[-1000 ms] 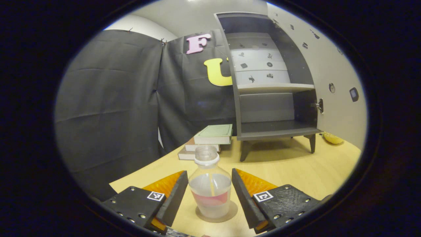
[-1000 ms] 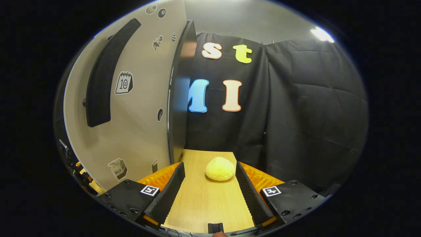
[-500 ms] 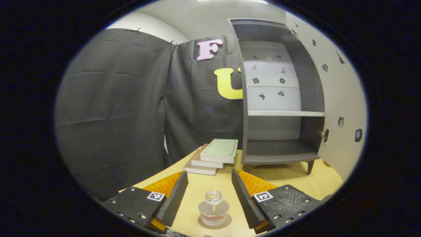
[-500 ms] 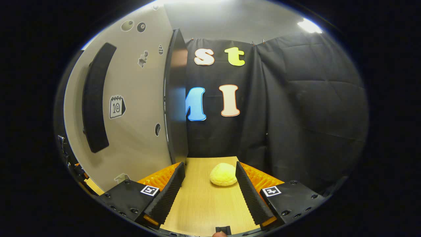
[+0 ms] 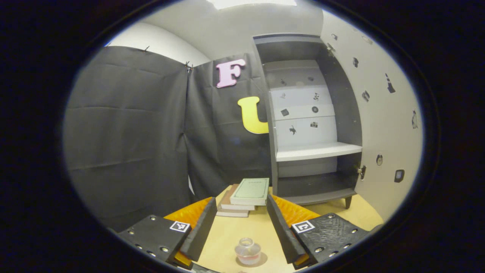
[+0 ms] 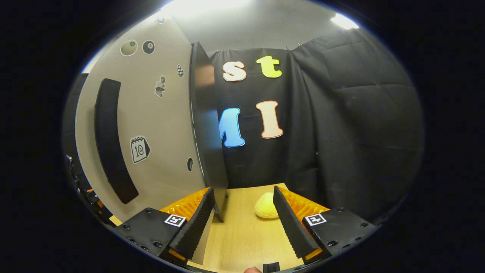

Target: Open the cabinet door with the right hand, grasp the bottle in the cabinet with the left hand and place it on the coaster, then close the cabinet door with the right hand.

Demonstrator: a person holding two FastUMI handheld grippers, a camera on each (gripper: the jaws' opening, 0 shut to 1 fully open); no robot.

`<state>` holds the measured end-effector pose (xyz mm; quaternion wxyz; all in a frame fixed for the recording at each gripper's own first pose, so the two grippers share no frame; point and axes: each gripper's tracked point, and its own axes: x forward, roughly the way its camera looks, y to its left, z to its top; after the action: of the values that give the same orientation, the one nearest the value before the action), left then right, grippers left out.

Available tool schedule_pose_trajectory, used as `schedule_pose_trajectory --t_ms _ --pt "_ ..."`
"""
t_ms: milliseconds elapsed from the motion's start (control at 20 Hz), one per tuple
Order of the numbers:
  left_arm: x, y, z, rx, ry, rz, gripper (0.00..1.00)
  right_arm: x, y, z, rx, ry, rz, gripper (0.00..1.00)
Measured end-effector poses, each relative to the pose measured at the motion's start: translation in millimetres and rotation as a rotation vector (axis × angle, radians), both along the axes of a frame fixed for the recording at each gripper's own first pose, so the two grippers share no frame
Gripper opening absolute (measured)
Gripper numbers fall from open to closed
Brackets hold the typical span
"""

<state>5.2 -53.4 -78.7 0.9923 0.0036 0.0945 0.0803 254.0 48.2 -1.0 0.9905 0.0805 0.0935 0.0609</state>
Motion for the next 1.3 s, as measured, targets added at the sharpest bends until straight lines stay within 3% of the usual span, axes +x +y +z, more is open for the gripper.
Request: schedule_pose_trajectory --t_ms 100,150,250,300,550,600,650,750,1300 --pt "6.8 -1.7 3.4 -0.015 -0.008 -0.018 0.8 0.3 7.7 10.2 -0.019 -0.017 0.01 0.98" --pt "10.5 -1.9 3.6 -0.018 -0.002 -0.031 0.8 0.3 9.9 15.5 -0.023 -0.026 0.005 0.93" --pt "16.2 2.8 7.7 -0.006 -0.008 -0.046 0.85 -0.2 22.3 27.9 -0.009 -0.047 0.024 0.93" --pt "18.4 7.7 11.1 -0.002 -0.019 -0.049 0.8 0.9 28.6 33.1 -0.006 -0.06 0.029 0.98" --pt "26.2 24.1 7.7 -0.017 -0.018 -0.079 0.82 3.0 28.2 40.6 -0.019 -0.079 -0.024 0.96" --pt "28.0 27.5 7.0 -0.016 -0.017 -0.082 0.8 4.0 30.1 40.8 -0.017 -0.076 -0.027 0.92" --pt "30.0 31.7 7.8 -0.017 -0.022 -0.083 0.82 5.3 31.6 40.2 -0.02 -0.072 -0.03 0.97" --pt "33.9 38.1 6.9 -0.03 -0.023 -0.089 0.8 6.5 37.4 41.4 -0.027 -0.071 -0.03 0.97" --pt "44.7 64.5 25.0 -0.049 -0.06 -0.131 0.8 0.9 116.5 52.5 -0.085 -0.121 0.13 0.97"
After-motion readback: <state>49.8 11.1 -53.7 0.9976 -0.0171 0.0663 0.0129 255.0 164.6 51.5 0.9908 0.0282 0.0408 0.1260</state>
